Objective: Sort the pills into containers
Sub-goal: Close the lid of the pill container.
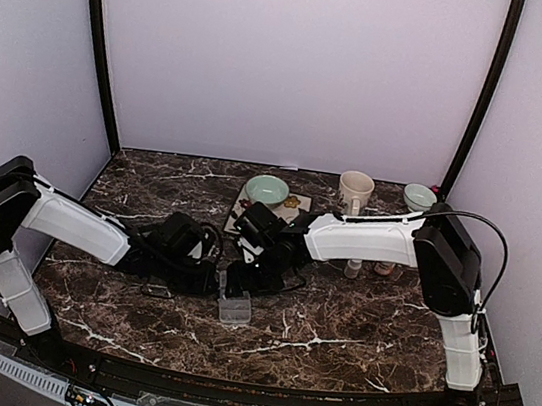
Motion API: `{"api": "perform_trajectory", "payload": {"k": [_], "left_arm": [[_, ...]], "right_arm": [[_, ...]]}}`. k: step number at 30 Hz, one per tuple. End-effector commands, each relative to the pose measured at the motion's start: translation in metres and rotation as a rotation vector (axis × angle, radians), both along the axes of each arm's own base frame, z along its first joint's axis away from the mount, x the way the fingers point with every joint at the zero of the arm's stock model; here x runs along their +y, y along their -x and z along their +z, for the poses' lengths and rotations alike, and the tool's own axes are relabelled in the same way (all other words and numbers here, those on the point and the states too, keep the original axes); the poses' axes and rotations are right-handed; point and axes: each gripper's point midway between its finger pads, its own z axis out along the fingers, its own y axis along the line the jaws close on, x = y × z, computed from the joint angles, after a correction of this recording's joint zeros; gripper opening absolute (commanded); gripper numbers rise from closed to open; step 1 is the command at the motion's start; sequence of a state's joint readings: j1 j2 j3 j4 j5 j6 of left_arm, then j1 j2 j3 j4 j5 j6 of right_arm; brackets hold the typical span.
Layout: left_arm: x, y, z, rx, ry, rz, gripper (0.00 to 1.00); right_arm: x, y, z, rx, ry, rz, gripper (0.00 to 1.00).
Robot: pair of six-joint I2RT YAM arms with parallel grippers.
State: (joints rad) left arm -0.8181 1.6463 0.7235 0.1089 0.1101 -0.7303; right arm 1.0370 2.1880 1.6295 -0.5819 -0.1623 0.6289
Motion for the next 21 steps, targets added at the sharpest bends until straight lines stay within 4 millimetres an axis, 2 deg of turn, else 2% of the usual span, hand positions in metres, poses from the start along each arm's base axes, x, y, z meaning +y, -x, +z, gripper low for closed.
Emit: {"api": "perform_trajectory", "payload": {"k": [1, 21], "left_arm": [[0.006, 0.002, 0.019, -0.024, 0.024, 0.026, 0.00], [0.027, 0.027, 0.016, 0.012, 0.019, 0.015, 0.00]], "right_arm": [[-0.036, 0.029, -0.083, 0.097, 0.192, 0.020, 0.59], [-0.033, 0.029, -0.084, 0.103, 0.189, 0.028, 0.59]]}}
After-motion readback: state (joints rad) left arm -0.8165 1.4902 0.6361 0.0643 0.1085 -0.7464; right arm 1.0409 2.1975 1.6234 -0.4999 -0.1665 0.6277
